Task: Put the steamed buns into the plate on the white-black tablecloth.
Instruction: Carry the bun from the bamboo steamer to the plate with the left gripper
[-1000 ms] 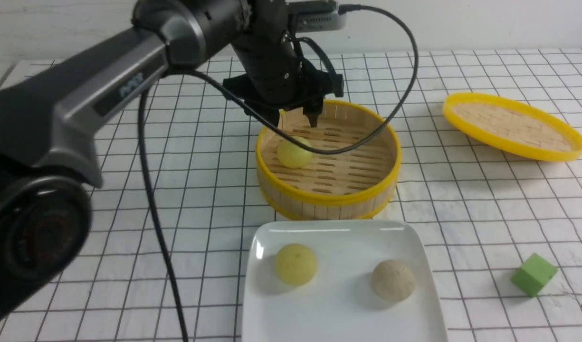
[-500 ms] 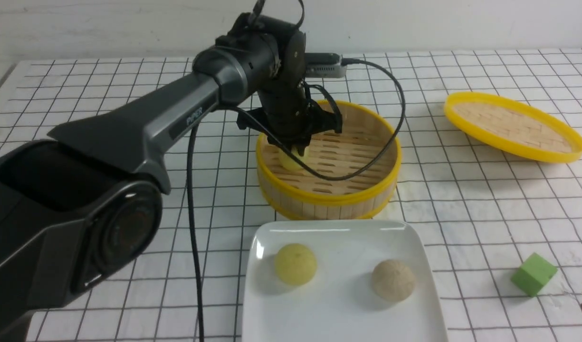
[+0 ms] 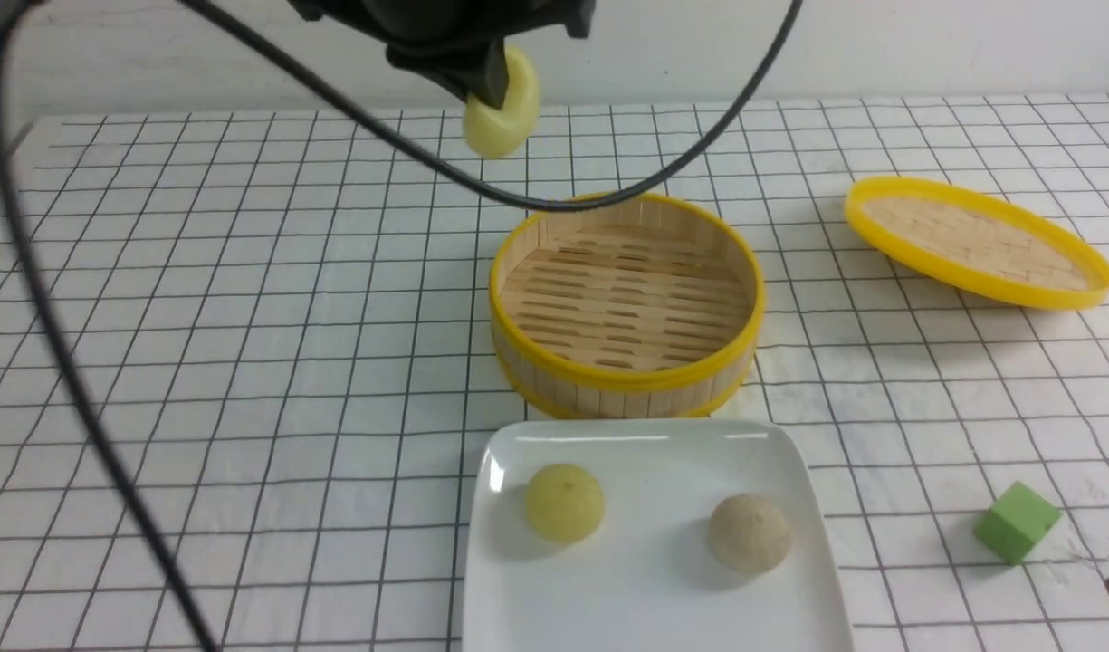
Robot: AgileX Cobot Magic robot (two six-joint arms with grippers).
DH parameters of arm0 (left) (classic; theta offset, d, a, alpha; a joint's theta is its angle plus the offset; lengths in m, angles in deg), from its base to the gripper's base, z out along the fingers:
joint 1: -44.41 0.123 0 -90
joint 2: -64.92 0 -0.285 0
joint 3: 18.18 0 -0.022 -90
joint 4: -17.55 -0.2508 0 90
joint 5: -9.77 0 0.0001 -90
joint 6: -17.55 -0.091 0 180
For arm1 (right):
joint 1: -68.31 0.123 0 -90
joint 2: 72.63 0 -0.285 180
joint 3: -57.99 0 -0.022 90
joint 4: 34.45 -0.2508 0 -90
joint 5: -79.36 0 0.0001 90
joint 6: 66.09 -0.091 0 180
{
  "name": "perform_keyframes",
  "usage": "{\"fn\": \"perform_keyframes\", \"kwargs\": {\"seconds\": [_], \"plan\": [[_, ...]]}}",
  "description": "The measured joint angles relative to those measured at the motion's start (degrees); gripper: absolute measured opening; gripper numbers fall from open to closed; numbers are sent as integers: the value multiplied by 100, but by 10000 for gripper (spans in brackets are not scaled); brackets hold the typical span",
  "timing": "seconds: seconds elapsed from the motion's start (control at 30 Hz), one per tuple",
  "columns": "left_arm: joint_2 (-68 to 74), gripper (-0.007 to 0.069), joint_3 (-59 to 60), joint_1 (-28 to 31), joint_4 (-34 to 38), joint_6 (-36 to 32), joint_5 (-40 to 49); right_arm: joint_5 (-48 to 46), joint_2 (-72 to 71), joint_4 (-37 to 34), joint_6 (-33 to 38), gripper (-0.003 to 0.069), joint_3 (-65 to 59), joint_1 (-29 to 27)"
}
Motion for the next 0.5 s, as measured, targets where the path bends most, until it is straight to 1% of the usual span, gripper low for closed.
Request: {"fn": "perform_keyframes", "kwargs": {"seconds": [0.1, 0.13, 0.17, 0.23, 0.27, 0.33, 0.37, 0.4, 0.43, 0.5], "plan": [[-587, 23, 1206, -190, 344, 0, 0, 6, 0, -21, 0, 98, 0, 0], [-587, 23, 1290, -190, 370, 0, 0, 13, 0, -27, 0, 98, 0, 0], [-740, 24, 1881, -394, 487, 0, 0, 18, 0, -41, 0, 99, 0, 0], [-825, 27, 2478, -614, 543, 23, -106, 32, 0, -46, 0, 99, 0, 0], [-815, 33, 3203, -879, 588, 99, -610, 40, 0, -46, 0, 101, 0, 0], [-740, 41, 3825, -1176, 605, 221, -1301, 40, 0, -53, 0, 103, 0, 0], [-731, 41, 3884, -1176, 605, 221, -1374, 40, 0, -53, 0, 103, 0, 0], [-612, 59, 4318, -1390, 616, 380, -1946, 40, 0, -53, 0, 104, 0, 0], [-597, 61, 4356, -1390, 616, 380, -1996, 40, 0, -53, 0, 104, 0, 0], [-406, 103, 4625, -1535, 617, 545, -2393, 40, 0, -61, 0, 105, 0, 0]]}}
